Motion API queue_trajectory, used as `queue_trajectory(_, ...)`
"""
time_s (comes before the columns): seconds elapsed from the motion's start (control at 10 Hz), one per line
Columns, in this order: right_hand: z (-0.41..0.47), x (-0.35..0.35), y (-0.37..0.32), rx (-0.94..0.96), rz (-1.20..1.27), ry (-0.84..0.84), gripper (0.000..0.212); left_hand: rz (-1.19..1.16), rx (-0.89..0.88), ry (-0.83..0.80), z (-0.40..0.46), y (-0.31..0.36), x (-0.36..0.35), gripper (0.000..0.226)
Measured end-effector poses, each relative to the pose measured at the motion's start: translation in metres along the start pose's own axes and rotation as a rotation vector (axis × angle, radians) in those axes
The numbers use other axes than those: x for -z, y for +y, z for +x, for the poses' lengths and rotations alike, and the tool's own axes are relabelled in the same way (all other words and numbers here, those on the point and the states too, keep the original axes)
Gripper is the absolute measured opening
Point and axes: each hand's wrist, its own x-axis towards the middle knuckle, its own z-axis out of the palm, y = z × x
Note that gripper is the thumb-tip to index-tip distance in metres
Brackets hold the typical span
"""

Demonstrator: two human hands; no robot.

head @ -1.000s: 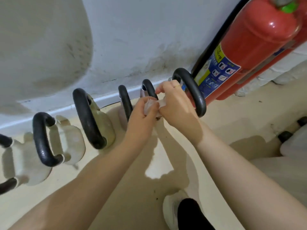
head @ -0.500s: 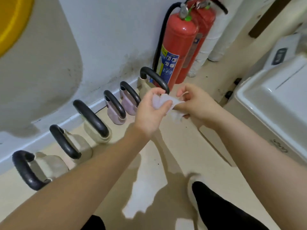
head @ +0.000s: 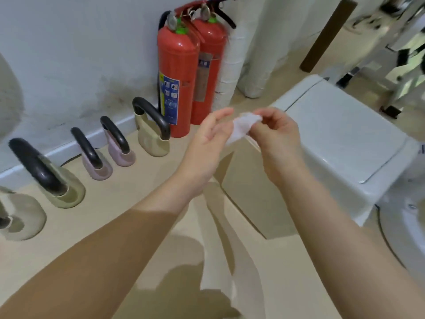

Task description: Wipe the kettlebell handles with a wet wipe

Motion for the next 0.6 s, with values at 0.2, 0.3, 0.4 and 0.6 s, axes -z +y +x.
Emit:
queue_trajectory(0.2,0.021,0.097,-0.008,0.39,-0.417,0.433,0.026,0.372,-0.09,-0.199,0.014,-0.007,-0.082,0.027)
queue_trajectory(0.3,0.028,0.122,0.009,0.341,-0.665,0.312,0.029,0.337,-0.085,-0.202,0.011,-0.014,-0.102,0.02)
queue_trajectory(0.4,0.032,0.13,0.016,0.173,-0.959,0.066,0.034,0.374,-0.078,-0.217,0.005,-0.021,-0.103,0.019)
queue_trajectory(0.6,0.017,0.097,0.011,0.31,-1.005,0.031,0.032,0.517,-0.05,-0.156,-0.007,-0.022,-0.051,0.02)
